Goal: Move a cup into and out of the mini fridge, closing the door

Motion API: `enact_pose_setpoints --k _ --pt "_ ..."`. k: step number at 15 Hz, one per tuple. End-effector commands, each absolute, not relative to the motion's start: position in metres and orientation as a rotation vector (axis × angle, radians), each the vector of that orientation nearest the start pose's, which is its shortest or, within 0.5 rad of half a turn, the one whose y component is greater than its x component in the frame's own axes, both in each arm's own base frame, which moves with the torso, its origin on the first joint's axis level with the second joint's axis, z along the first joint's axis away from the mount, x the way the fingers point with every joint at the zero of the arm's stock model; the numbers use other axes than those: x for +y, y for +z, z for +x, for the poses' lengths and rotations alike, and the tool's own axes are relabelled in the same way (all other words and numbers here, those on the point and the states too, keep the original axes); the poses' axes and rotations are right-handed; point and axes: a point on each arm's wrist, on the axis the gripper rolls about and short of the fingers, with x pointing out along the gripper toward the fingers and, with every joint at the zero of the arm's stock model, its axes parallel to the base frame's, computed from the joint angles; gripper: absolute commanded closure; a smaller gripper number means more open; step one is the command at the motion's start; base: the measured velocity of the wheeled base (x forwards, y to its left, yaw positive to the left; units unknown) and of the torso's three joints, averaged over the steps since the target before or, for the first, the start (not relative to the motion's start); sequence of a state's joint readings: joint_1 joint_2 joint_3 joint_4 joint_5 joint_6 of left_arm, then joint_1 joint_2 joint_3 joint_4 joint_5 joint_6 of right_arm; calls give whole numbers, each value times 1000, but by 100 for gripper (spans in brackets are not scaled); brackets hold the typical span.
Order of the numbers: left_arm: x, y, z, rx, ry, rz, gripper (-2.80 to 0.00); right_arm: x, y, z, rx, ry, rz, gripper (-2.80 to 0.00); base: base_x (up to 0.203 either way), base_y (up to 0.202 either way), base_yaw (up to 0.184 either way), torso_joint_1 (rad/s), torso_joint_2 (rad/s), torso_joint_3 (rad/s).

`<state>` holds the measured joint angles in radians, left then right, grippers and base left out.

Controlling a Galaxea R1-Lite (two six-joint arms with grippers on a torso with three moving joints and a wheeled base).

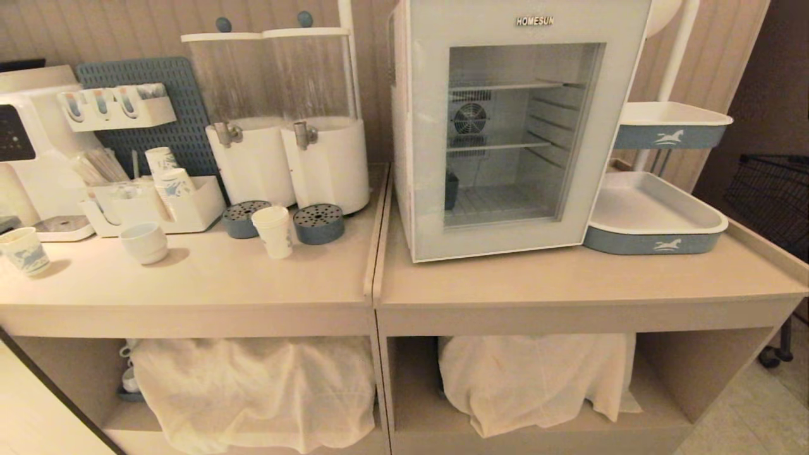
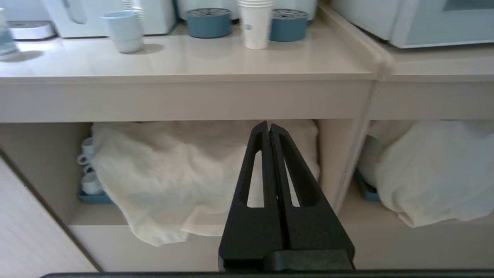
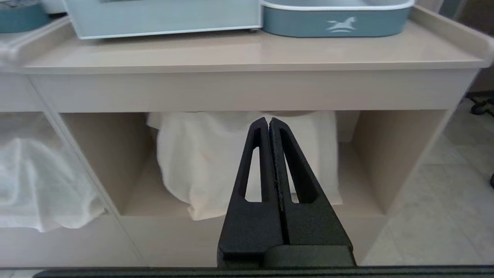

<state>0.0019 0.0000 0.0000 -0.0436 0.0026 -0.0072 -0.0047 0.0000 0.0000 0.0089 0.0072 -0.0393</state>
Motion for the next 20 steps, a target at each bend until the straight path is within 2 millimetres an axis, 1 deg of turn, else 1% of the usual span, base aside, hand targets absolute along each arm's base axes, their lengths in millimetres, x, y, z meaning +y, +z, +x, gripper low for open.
enact_pose_setpoints --k 1,4,12,15,20 --pt "0 74 -21 -25 6 -8 0 0 74 -23 9 3 -40 0 -15 197 -3 2 6 -2" --pt "0 74 -21 -25 6 -6 0 0 74 -23 10 3 -40 0 -95 147 -5 2 0 2" --pt "0 75 -21 -26 6 8 0 0 74 -23 9 3 -41 0 -187 189 -2 1 3 1" --pt "0 74 -21 -25 6 8 0 0 74 -23 11 3 -40 0 -13 96 3 4 6 1" --pt "0 74 -21 -25 6 8 0 0 74 -23 10 3 -40 0 0 188 0 2 1 4"
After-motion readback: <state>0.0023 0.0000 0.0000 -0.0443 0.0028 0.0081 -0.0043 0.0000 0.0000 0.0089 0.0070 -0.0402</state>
